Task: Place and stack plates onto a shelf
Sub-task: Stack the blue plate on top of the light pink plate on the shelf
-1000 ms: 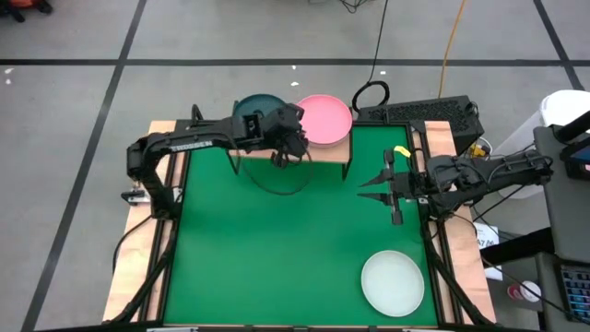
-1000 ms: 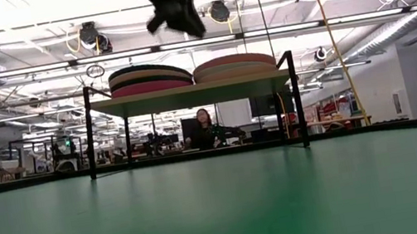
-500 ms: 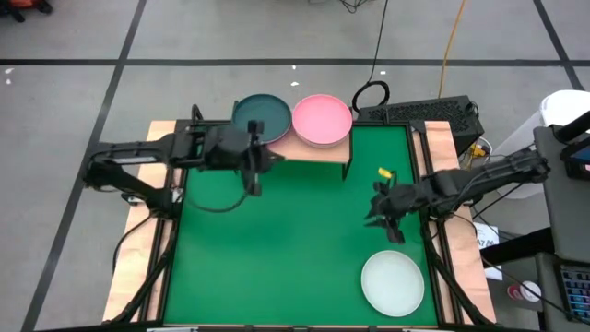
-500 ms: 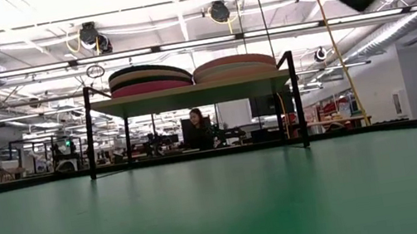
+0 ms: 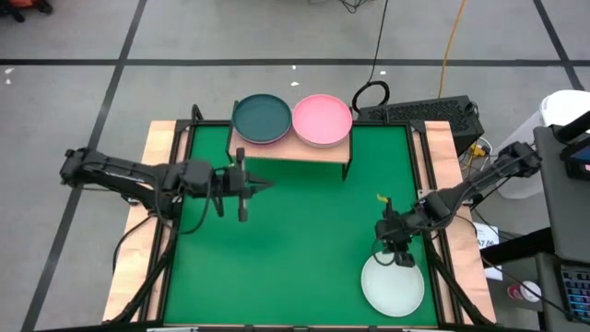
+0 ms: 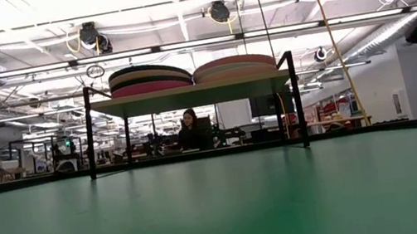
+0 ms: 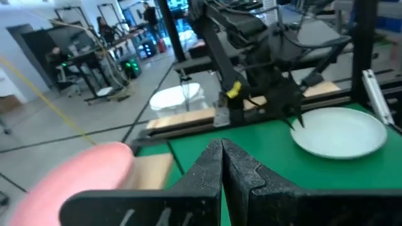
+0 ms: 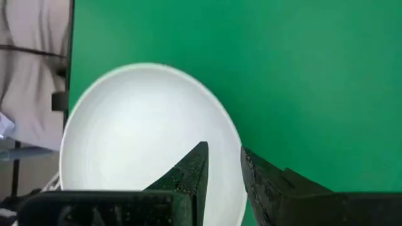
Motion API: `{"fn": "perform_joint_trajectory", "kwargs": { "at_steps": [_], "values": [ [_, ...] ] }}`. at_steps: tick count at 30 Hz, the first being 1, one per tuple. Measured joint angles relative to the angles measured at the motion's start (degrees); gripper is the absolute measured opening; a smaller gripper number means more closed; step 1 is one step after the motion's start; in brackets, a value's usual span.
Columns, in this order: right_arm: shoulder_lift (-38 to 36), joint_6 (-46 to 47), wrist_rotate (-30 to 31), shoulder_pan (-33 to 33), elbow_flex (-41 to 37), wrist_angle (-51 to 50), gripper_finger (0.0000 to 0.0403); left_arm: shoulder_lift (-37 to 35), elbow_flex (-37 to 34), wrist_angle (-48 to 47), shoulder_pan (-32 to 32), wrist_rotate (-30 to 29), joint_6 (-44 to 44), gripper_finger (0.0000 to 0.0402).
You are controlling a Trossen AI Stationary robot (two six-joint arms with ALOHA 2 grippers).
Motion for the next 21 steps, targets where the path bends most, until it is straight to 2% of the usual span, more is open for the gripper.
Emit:
{"fn": "perform_joint_trajectory", "kwargs": {
  "at_steps": [4,8,16,21],
  "values": [
    [0.07,2.15,-2.66,1.03,-2.25,-0.03,0.0082,0.08,-4.26,5.54,-1.28,0.02,-1.49,0.0002],
    [0.14,5.43,-4.43,1.01,-6.18,0.54,0.0094,0.1,-6.55,6.9,-2.11,0.02,-3.99,0.0002],
    [0.18,10.97,-7.24,1.0,-12.74,6.62,0.0121,0.12,-6.93,7.27,-3.93,0.04,-5.58,0.0001],
    [0.15,13.07,-7.17,0.98,-14.44,8.32,0.0113,0.12,-6.93,7.32,-3.91,0.02,-5.8,0.0001]
  ]
}}
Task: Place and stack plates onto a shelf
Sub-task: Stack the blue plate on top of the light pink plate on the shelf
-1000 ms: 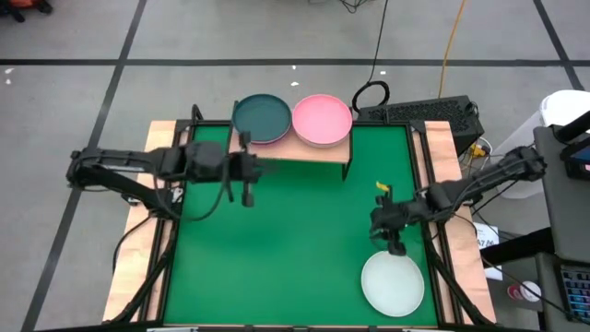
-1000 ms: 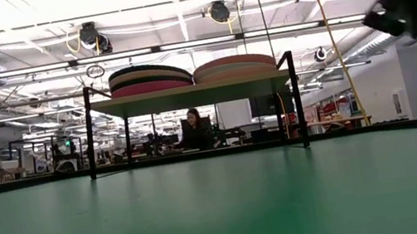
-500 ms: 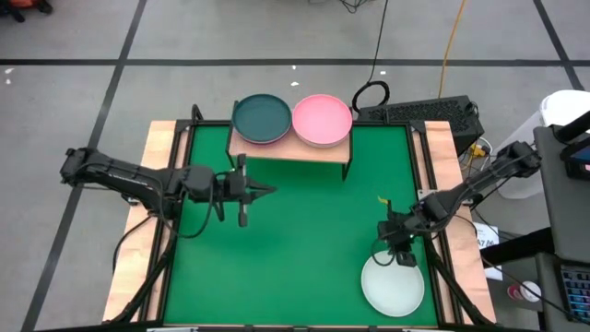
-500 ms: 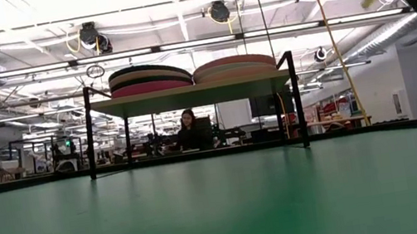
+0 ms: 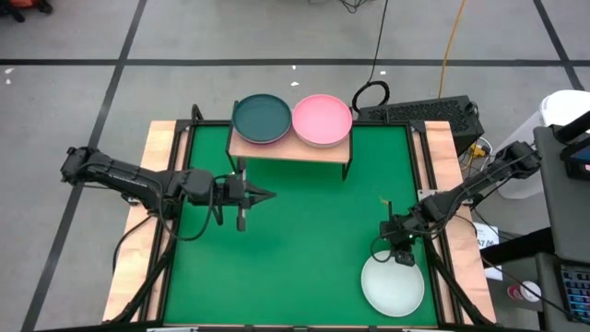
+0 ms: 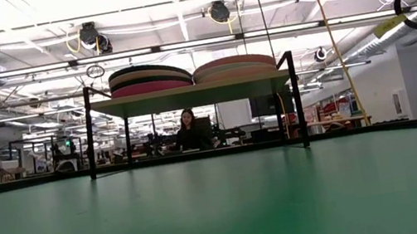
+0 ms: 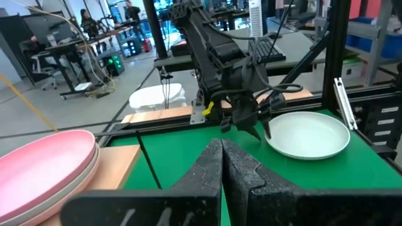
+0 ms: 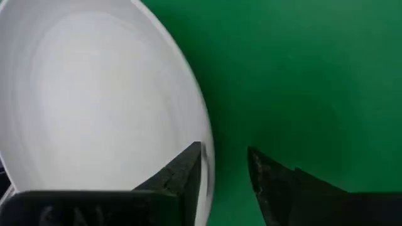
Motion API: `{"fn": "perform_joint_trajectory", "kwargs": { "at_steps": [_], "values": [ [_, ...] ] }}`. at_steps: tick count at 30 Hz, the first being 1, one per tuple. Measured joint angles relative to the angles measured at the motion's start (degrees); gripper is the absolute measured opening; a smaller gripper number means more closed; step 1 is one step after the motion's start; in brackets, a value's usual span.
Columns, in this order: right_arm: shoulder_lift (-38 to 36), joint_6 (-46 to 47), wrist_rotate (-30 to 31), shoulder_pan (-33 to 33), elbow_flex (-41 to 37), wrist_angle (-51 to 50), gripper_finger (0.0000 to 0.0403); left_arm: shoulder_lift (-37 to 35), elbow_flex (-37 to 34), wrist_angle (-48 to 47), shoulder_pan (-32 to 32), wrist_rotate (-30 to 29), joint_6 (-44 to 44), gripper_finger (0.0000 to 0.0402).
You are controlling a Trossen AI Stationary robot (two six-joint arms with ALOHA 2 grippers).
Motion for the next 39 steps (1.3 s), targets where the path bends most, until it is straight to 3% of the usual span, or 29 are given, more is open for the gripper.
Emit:
{"fn": "perform_joint_trajectory", "kwargs": {
  "at_steps": [8,14,19,26,29,39],
  "values": [
    [-0.02,-1.25,0.07,0.0,-0.21,2.44,0.0009,0.0,0.01,-0.03,0.0,0.0,-0.65,0.0001],
    [-0.43,-3.63,3.72,-1.95,1.51,6.9,0.0003,0.0,0.0,-0.04,0.0,0.0,-0.55,0.0001],
    [-2.38,-10.83,12.04,-7.03,6.14,10.78,0.0002,0.0,0.0,-0.01,0.03,-0.02,1.55,0.0001],
    [-4.76,-24.83,26.91,-17.98,13.63,20.77,0.0001,-0.61,0.01,0.53,0.15,-0.24,5.56,0.0008],
    [-4.76,-31.18,30.05,-24.62,16.0,23.8,0.0001,-3.19,0.02,0.66,0.38,-0.56,7.47,0.0009],
    [-1.99,-41.7,26.88,-51.29,24.44,33.32,0.0001,-14.53,0.09,-4.39,5.62,-0.63,10.59,0.0011]
  ]
}}
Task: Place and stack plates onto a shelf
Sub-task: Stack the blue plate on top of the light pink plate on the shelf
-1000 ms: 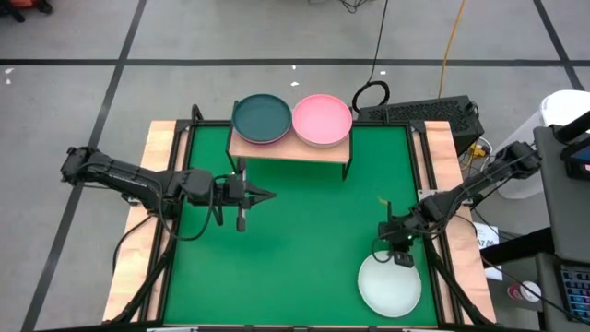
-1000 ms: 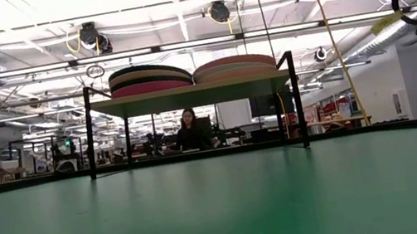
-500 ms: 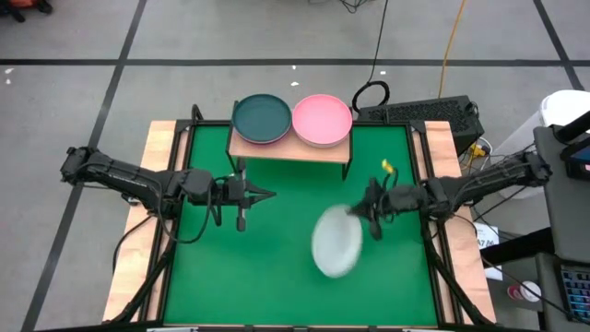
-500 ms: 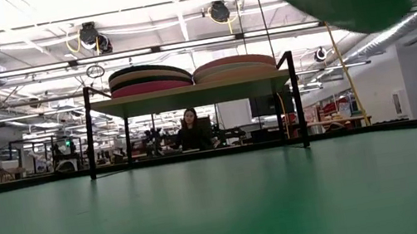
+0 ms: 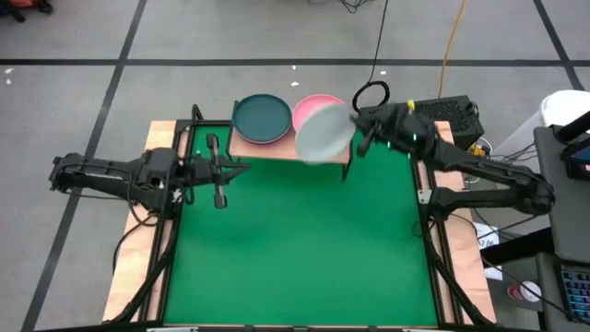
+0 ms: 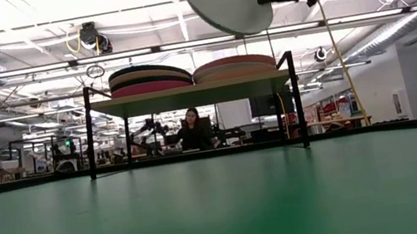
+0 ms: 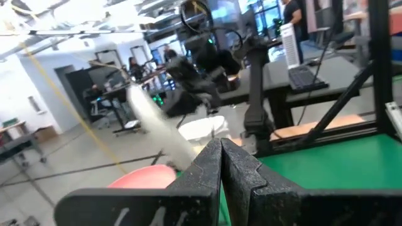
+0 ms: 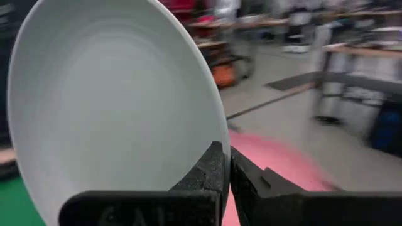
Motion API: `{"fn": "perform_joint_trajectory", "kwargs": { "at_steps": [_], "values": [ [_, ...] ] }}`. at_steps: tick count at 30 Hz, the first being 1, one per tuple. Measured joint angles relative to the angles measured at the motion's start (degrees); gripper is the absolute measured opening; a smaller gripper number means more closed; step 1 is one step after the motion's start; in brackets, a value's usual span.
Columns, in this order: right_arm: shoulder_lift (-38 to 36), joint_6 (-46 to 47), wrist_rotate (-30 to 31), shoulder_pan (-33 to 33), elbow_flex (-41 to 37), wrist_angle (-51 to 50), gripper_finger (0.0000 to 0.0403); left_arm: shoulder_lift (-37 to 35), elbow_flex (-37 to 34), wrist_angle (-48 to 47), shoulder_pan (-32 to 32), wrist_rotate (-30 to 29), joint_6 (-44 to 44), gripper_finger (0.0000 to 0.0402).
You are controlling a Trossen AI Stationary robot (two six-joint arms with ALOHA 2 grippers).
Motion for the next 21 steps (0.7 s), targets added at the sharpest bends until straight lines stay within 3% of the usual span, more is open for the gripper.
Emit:
{"fn": "perform_joint_trajectory", "kwargs": {
  "at_steps": [4,7,9,15,21],
  "values": [
    [5.4,2.57,-7.45,-10.34,6.34,-2.14,0.0,-0.51,0.0,-1.46,1.52,0.02,-0.65,0.0011],
    [12.84,5.18,-19.1,-17.56,15.92,-11.73,0.0,0.13,0.0,-1.28,1.79,0.07,-0.62,0.0011],
    [18.58,4.56,-23.56,-20.4,23.02,-19.03,0.0,0.35,-0.01,-1.6,1.96,0.1,-0.37,0.0012],
    [30.26,-0.56,-23.88,-21.95,36.48,-31.07,0.0,0.78,-0.02,-1.82,1.99,0.12,-1.7,0.0012],
    [33.78,-1.36,-23.91,-23.43,38.28,-36.76,0.0,0.76,-0.02,-3.94,2.03,0.13,-2.49,0.0012]
  ]
}}
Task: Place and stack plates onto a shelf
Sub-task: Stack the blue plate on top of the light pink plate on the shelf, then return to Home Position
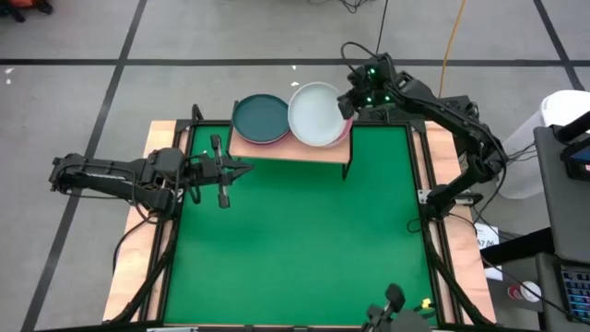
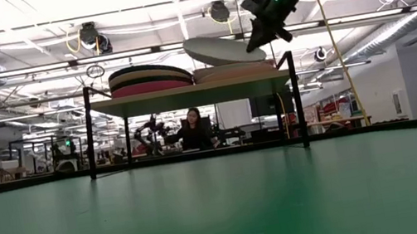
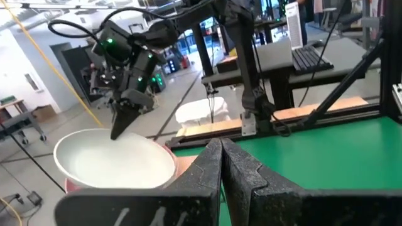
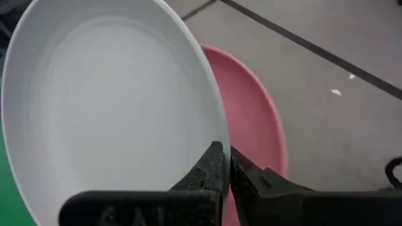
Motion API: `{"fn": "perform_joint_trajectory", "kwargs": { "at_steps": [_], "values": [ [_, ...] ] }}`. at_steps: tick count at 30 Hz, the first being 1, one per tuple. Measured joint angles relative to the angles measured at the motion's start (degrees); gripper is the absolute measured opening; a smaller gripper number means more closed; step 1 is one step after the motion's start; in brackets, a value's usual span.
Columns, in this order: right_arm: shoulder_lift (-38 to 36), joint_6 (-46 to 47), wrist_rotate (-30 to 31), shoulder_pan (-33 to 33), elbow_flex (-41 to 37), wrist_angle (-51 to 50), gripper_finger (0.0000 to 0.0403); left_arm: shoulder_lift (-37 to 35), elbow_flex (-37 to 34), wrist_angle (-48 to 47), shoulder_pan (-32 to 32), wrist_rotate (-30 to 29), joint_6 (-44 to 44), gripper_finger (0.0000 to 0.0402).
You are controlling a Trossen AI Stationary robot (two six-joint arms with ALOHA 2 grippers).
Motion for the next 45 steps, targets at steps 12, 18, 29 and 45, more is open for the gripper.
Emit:
{"fn": "perform_joint_trajectory", "kwargs": {
  "at_steps": [12,18,29,45],
  "values": [
    [0.18,0.82,0.32,-2.33,0.0,-0.21,0.0055,-0.04,0.0,-1.84,0.0,0.0,-1.07,0.0012],
    [-2.04,0.8,0.28,-2.22,0.0,0.78,0.0122,-0.04,0.0,-1.83,0.0,0.02,-2.09,0.0012],
    [-20.64,-12.77,-0.14,5.07,-2.8,2.4,0.0144,-8.43,0.0,-9.99,-0.13,0.0,-2.63,0.0012],
    [-56.2,0.45,-0.14,15.59,-54.02,45.3,0.0126,-26.25,-12.37,-11.79,0.18,-5.56,-7.16,0.0012]
  ]
}}
